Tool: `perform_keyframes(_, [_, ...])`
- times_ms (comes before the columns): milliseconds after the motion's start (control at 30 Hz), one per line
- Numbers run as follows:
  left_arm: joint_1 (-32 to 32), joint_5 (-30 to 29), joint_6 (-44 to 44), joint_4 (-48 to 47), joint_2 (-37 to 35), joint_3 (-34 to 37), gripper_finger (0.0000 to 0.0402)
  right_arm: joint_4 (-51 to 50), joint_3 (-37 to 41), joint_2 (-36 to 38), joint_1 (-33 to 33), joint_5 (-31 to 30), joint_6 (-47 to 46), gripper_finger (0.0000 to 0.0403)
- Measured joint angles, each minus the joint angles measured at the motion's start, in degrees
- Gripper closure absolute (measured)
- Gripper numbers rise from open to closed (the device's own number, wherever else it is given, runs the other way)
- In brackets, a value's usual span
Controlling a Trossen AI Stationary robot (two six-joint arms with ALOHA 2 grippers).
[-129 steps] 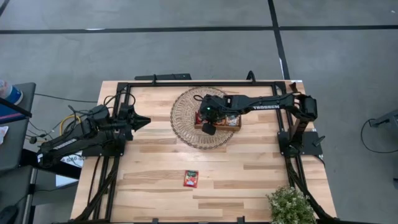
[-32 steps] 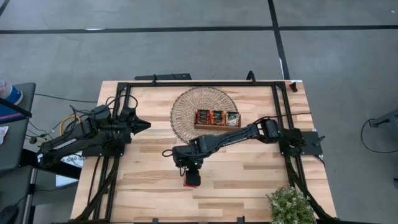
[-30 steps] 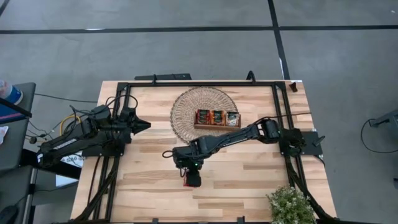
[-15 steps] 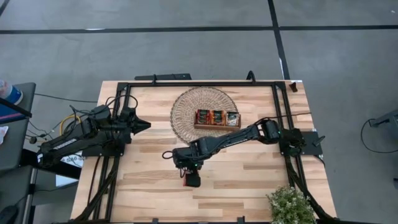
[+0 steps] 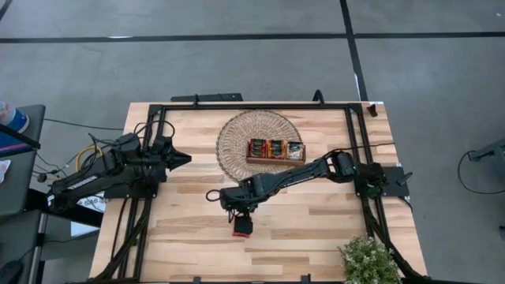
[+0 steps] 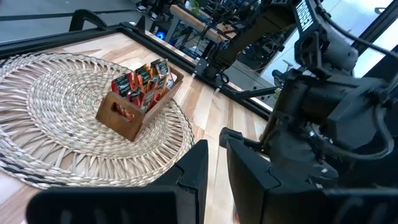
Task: Pick & Place Tea
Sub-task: Put the red tea bag into the left slot of the wooden organizer
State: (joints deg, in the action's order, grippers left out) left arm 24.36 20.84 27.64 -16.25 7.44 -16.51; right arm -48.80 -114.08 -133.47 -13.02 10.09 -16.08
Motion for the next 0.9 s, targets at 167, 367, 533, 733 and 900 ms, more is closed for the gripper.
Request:
perform_keyframes(167, [0.0, 0.0, -0.4, 0.0, 0.0, 0.0, 0.0351, -0.1, 3.0, 0.0, -0.5, 0.2, -0.5, 0.0142])
perform_keyframes(367, [0.0, 0.0, -1.3, 0.0, 0.0, 0.0, 0.0351, 1.7, 5.0, 0.0, -0.5, -0.1, -0.5, 0.0142])
perform_keyframes(533, [0.0, 0.0, -1.5, 0.0, 0.0, 0.0, 0.0351, 1.9, 6.3, 0.0, -0.5, -2.2, -0.5, 0.0143])
perform_keyframes(733, [0.0, 0.0, -1.5, 0.0, 0.0, 0.0, 0.0351, 2.9, 6.2, -0.9, -0.9, -4.3, -0.5, 0.0143])
perform_keyframes(900, [0.0, 0.0, -1.5, 0.0, 0.0, 0.0, 0.0351, 2.7, 5.9, -3.0, -2.4, -5.4, -0.6, 0.0143])
